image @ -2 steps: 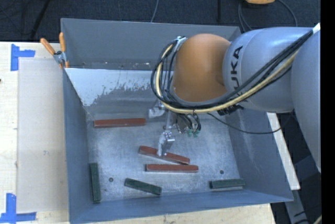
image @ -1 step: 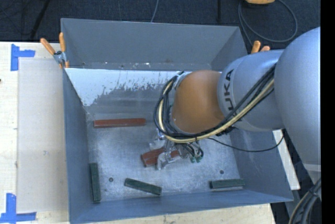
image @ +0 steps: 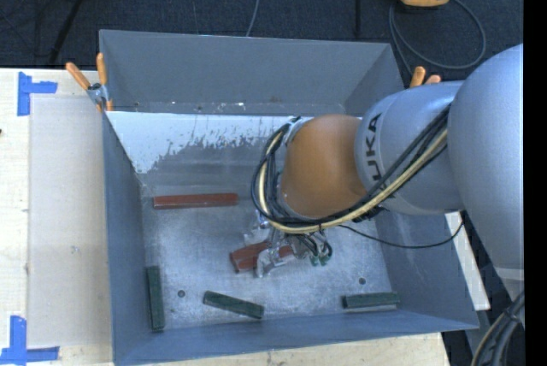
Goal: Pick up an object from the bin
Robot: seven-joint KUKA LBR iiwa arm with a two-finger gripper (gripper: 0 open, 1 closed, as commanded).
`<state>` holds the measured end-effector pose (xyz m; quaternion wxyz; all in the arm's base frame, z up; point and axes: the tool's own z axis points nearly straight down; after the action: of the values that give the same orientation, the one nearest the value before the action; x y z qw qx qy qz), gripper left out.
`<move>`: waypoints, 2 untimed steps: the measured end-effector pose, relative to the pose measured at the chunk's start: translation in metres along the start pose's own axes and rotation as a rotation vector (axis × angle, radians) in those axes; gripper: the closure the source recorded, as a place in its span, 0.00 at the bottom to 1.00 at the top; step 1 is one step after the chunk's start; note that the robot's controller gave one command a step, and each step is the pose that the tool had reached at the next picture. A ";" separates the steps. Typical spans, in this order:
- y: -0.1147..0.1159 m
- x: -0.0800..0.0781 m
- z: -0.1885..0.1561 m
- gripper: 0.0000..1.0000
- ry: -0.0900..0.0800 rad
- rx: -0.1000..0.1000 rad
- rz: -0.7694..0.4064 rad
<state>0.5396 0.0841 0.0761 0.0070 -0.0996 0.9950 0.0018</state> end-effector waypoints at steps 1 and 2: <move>-0.034 -0.015 -0.116 1.00 0.014 0.002 -0.024; -0.035 -0.015 -0.116 1.00 0.014 0.001 -0.023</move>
Offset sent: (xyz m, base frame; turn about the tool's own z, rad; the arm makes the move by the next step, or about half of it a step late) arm 0.0000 0.0000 0.0000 0.0000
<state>0.5592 0.0526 0.1922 -0.0001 -0.1110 0.9938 0.0004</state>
